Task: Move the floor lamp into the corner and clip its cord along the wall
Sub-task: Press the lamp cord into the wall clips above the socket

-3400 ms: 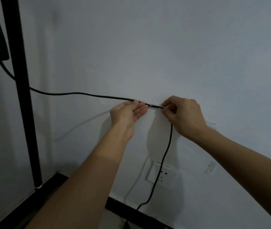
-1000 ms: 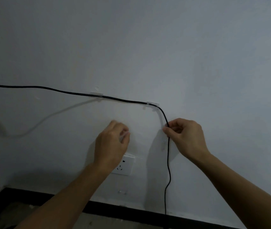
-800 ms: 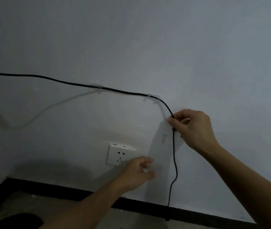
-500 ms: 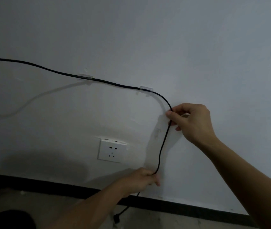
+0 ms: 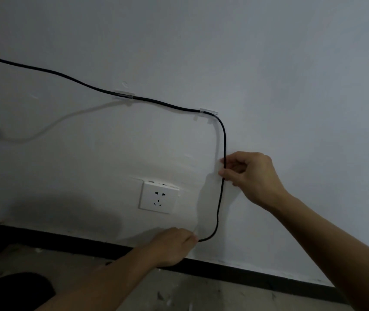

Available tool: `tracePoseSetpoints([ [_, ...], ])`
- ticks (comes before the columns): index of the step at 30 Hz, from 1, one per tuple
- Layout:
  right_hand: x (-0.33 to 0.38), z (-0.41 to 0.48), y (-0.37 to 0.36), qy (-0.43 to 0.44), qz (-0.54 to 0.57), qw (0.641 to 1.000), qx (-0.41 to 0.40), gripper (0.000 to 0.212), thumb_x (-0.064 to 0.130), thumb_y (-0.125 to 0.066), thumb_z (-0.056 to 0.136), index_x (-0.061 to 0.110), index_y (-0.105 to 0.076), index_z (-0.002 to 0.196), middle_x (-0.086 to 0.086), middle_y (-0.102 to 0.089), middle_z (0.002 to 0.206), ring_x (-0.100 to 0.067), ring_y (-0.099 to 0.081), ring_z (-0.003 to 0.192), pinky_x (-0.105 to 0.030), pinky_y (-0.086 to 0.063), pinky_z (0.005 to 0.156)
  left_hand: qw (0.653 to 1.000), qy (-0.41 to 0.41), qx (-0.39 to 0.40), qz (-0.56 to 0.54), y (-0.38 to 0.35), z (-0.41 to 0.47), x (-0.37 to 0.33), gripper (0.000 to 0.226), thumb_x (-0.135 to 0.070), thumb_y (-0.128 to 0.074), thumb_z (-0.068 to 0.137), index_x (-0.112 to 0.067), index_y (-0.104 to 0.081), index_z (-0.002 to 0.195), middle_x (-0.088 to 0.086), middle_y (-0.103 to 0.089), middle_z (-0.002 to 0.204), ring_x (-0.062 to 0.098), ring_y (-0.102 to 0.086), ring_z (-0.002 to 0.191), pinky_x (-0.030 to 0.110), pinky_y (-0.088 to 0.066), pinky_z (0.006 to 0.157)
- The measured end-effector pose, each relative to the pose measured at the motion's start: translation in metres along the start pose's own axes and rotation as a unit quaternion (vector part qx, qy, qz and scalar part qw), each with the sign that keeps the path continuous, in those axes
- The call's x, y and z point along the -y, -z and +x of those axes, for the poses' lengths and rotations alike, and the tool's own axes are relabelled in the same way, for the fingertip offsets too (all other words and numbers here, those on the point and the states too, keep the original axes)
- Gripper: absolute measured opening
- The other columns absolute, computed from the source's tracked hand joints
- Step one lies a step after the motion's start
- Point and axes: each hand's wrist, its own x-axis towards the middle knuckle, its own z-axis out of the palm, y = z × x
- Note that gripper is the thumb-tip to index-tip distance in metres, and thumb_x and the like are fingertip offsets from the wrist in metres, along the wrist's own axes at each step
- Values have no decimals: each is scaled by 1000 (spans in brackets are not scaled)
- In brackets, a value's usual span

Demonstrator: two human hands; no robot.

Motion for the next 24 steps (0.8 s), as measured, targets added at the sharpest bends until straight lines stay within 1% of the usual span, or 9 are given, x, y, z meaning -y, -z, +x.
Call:
tracePoseSetpoints([
  [1, 0, -1, -1, 18, -27, 999, -1, 22, 19, -79, 79, 15, -75, 99, 7, -68, 76, -10, -66, 67, -31, -58, 71, 1000, -11, -8, -9, -1, 2, -1, 41, -43, -29, 98, -25, -51, 68, 5, -62, 82, 24, -59, 85, 31, -40, 72],
  [2, -1, -2, -2, 43, -68, 997, -8, 22, 22, -79, 79, 15, -75, 99, 8, -67, 75, -10, -64, 67, -31, -57, 70, 1000, -16, -13, -12, 0, 4, -2, 42, -42, -31, 97, -26, -44, 61, -1, -56, 71, 19, -56, 74, 31, -38, 67],
  [4, -1, -3, -5, 88, -155, 983, -33, 21, 28, -79, 79, 15, -76, 95, 6, -67, 75, -13, -61, 66, -32, -53, 66, 999, -17, -14, -24, 2, 6, -2, 42, -43, -34, 96, -27, -43, 58, -8, -51, 63, 13, -51, 64, 29, -38, 64],
  [7, -1, -6, -10, 114, -205, 969, -75, 17, 33, -77, 80, 19, -76, 89, 5, -70, 73, -16, -62, 64, -29, -48, 57, 999, -19, -19, -41, 5, 6, -1, 41, -42, -38, 95, -30, -46, 57, -13, -49, 58, 1, -46, 55, 23, -36, 56],
  [12, -2, -4, -20, 78, -223, 966, -110, 17, 37, -73, 82, 21, -72, 87, 9, -70, 67, -18, -64, 62, -22, -33, 53, 997, -14, -15, -68, 4, 5, -8, 37, -39, -44, 93, -21, -56, 62, -12, -49, 54, 1, -46, 52, 22, -37, 55],
  [15, -1, -2, -24, 66, -236, 962, -118, 18, 40, -70, 83, 22, -71, 86, 7, -71, 70, -22, -66, 64, -25, -37, 56, 996, -20, 6, -86, 2, 5, -19, 38, -37, -45, 93, -13, -66, 73, -10, -52, 60, 5, -48, 57, 27, -41, 65],
  [17, -2, -2, -25, 68, -244, 960, -120, 20, 42, -68, 84, 23, -70, 87, 7, -72, 70, -23, -67, 64, -27, -41, 57, 995, -21, 14, -92, 1, 5, -26, 40, -37, -45, 93, -9, -68, 77, -10, -52, 60, 6, -48, 58, 27, -40, 66],
  [22, -11, -8, -21, 123, -236, 955, -129, 19, 38, -70, 85, 20, -69, 94, 6, -71, 65, -21, -65, 55, -29, -48, 52, 995, -12, 11, -101, 8, 2, -32, 38, -35, -48, 92, -9, -71, 78, 2, -65, 72, 17, -60, 70, 32, -49, 74],
  [24, -16, -13, -20, 139, -237, 953, -126, 20, 36, -73, 83, 20, -68, 95, 7, -70, 63, -18, -64, 51, -26, -48, 49, 995, -6, -2, -104, 14, 0, -31, 36, -34, -50, 92, -9, -72, 80, -2, -60, 62, 8, -53, 56, 26, -46, 64],
])
